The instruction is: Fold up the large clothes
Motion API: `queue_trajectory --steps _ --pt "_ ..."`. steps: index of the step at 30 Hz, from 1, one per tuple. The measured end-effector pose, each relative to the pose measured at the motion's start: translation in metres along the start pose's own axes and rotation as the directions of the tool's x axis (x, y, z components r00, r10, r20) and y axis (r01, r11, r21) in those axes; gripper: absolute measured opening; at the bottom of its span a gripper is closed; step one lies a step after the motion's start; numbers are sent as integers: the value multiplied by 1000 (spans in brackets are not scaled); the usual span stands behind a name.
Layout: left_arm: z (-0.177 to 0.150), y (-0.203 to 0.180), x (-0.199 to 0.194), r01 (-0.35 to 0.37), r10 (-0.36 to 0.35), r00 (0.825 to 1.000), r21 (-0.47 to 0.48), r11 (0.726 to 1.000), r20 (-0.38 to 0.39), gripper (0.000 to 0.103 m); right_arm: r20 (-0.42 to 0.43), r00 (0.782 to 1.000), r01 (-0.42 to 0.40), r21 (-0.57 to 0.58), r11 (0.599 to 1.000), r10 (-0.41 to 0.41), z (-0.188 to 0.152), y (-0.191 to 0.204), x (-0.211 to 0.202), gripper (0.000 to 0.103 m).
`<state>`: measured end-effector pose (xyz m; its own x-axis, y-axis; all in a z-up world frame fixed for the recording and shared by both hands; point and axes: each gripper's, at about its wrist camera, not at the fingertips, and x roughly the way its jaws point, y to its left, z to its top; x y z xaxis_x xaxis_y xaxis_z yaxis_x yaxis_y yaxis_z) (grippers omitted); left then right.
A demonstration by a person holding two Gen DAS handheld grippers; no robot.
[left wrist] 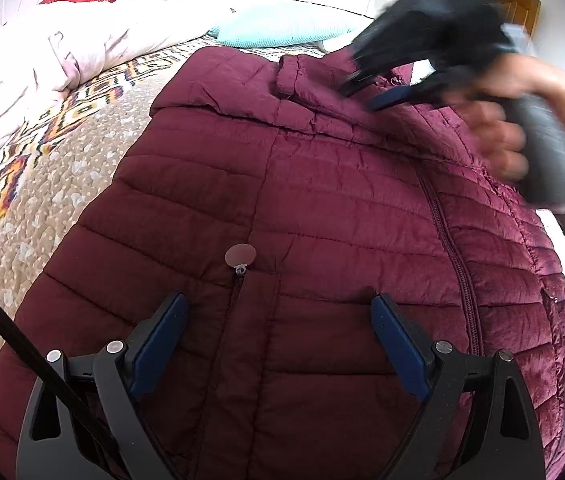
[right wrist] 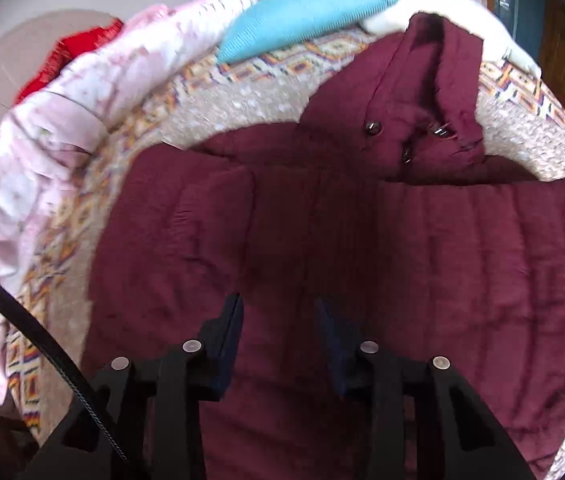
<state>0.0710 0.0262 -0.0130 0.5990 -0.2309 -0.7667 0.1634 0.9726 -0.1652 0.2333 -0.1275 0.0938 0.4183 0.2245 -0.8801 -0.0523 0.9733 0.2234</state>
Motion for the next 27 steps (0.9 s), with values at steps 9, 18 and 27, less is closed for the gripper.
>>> queue_trajectory --steps 9,18,27 --pt "-1 1 -1 15 -15 1000 -7 1000 3 92 -78 994 -83 -143 986 72 35 87 68 38" --pt "0 0 0 3 -3 1000 5 1000 -3 92 6 980 -197 -83 977 198 30 66 10 39" --pt "0 -2 2 -14 15 1000 20 1000 -10 92 81 997 1 -8 1000 -1 -22 -36 -81 46"
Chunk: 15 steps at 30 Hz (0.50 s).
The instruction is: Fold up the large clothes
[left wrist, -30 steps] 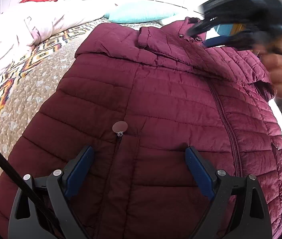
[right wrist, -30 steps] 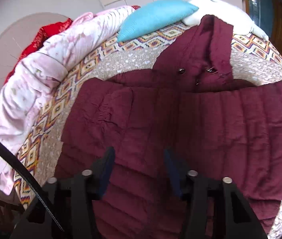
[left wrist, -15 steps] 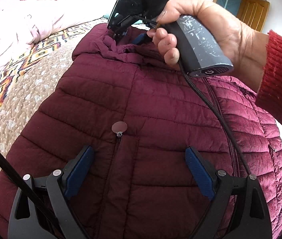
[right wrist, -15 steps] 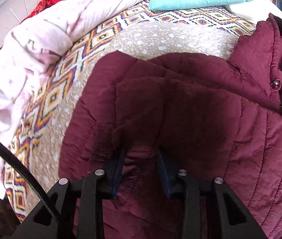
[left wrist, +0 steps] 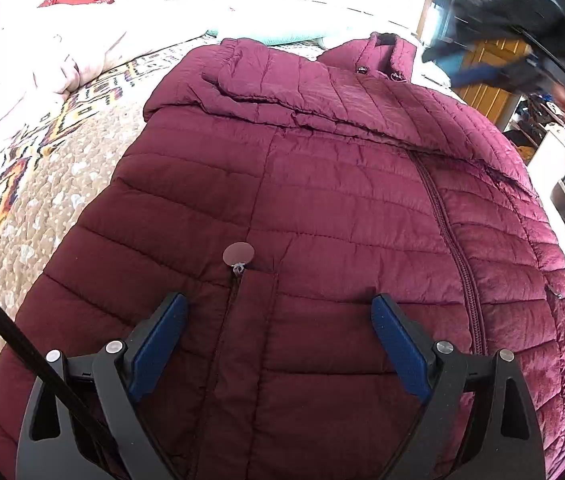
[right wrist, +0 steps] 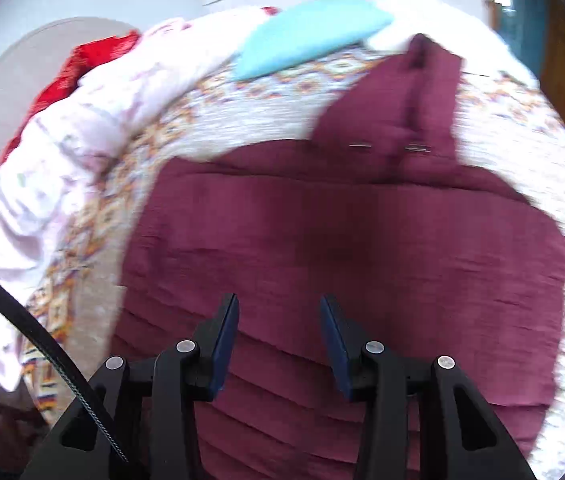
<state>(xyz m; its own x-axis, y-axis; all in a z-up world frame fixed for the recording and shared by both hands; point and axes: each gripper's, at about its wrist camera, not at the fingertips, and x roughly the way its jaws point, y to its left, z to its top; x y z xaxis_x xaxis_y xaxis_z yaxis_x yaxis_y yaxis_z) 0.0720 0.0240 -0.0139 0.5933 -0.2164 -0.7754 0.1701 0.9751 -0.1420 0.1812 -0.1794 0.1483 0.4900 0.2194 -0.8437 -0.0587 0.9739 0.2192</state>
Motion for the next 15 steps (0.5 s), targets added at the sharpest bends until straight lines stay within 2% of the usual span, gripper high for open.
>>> queue_trajectory --steps 4,7,15 --pt "-1 -1 0 -6 6 1000 4 1000 -1 92 21 999 34 108 994 -36 -2 -40 -23 46" --pt "0 -1 0 -5 5 1000 5 1000 -2 92 21 999 31 114 993 -34 -18 -48 -29 51" --pt "0 -1 1 -7 7 1000 6 1000 -3 92 -44 996 83 122 989 -78 -103 -68 -27 51"
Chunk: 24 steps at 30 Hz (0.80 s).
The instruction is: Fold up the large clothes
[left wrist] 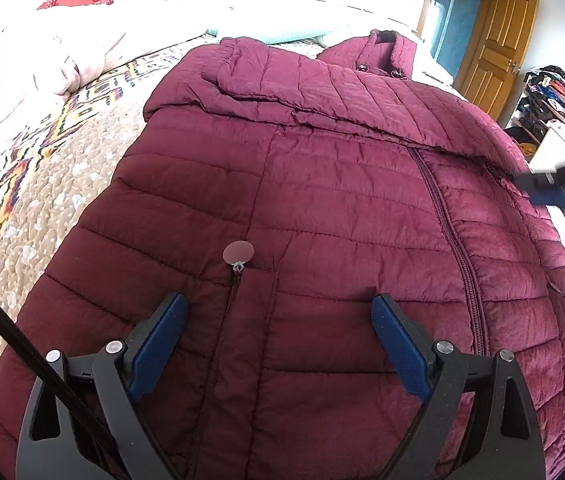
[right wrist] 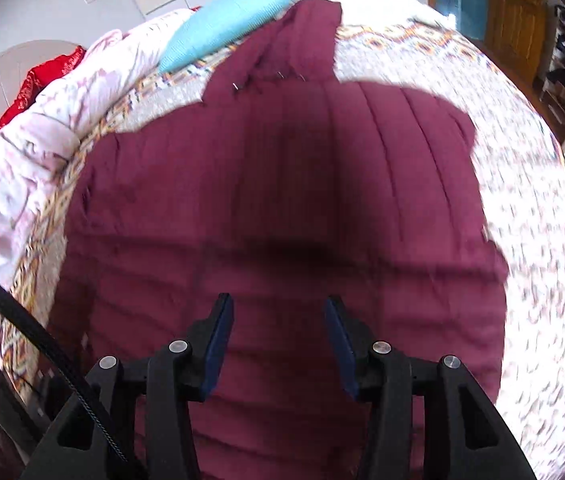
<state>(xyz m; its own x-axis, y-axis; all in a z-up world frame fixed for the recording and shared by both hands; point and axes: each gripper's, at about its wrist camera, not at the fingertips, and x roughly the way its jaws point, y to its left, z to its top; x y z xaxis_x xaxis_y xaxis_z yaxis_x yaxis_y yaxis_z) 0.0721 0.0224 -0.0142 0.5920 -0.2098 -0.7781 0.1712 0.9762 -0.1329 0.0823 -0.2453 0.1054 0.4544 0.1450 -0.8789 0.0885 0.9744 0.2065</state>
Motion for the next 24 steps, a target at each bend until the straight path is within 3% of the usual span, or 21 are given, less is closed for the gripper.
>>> queue_trajectory --steps 6,10,14,17,24 --pt "4 0 -7 -2 2 1000 1 1000 -22 91 31 999 27 -11 1000 -26 -13 -12 -29 51" --pt "27 5 -38 -5 3 996 19 1000 91 91 72 997 27 -31 999 -24 8 -4 -46 53" --pt "61 19 -35 -93 87 985 35 995 151 91 113 994 9 -28 1000 -6 53 10 -53 54" --pt "77 38 -10 -173 171 973 -5 985 154 91 152 988 -25 21 999 22 110 18 -46 54" --pt "75 73 29 -139 149 986 -114 984 79 91 205 978 -67 119 991 42 238 38 7 56"
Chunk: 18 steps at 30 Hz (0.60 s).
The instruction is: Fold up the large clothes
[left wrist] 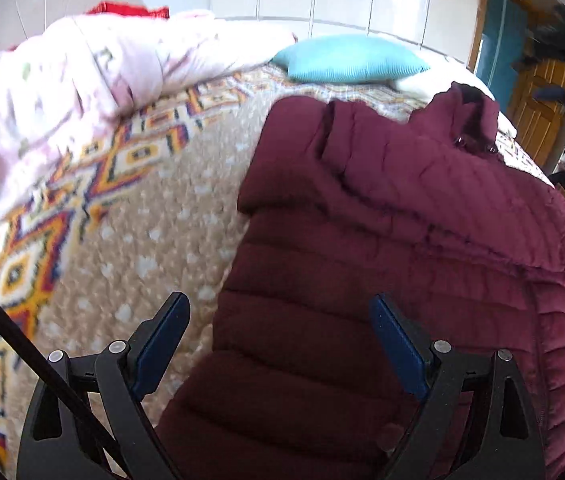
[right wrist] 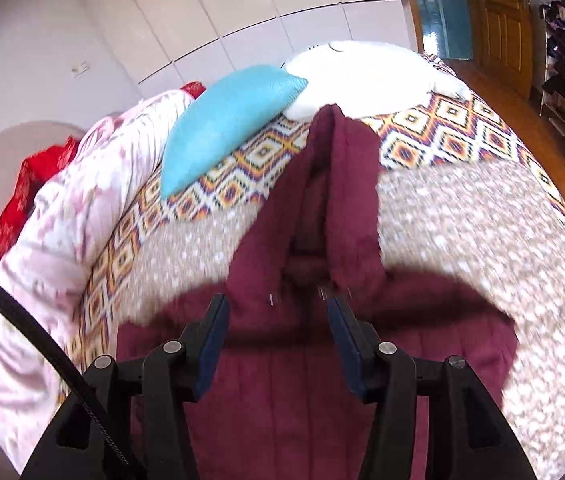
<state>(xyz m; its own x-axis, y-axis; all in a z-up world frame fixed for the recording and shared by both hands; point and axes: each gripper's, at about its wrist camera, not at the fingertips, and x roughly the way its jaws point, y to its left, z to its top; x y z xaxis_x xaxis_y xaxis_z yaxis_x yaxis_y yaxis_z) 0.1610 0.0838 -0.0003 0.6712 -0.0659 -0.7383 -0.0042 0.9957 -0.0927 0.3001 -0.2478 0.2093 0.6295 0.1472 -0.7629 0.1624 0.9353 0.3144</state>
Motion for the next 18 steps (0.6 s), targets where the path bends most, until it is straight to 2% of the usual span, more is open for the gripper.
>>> queue_trajectory --steps 5,8,12,16,17,18 --pt "-3 6 15 63 -65 997 -34 997 -41 91 28 998 61 54 997 -63 61 10 75 57" --pt "-3 10 19 99 -101 994 -55 994 -44 91 39 991 129 48 990 -131 94 13 123 58" --pt "-5 12 18 126 -129 991 -73 989 -33 91 54 975 214 20 977 -214 121 12 176 58" --pt "-4 13 20 135 -138 990 -77 988 -36 91 50 957 287 5 958 -287 135 3 209 58" --pt "-4 12 20 137 -140 990 -78 988 -36 91 40 954 297 -1 955 -297 136 2 213 49" --pt "-4 12 20 138 -141 989 -79 987 -38 91 35 957 289 -5 957 -288 135 1 212 20"
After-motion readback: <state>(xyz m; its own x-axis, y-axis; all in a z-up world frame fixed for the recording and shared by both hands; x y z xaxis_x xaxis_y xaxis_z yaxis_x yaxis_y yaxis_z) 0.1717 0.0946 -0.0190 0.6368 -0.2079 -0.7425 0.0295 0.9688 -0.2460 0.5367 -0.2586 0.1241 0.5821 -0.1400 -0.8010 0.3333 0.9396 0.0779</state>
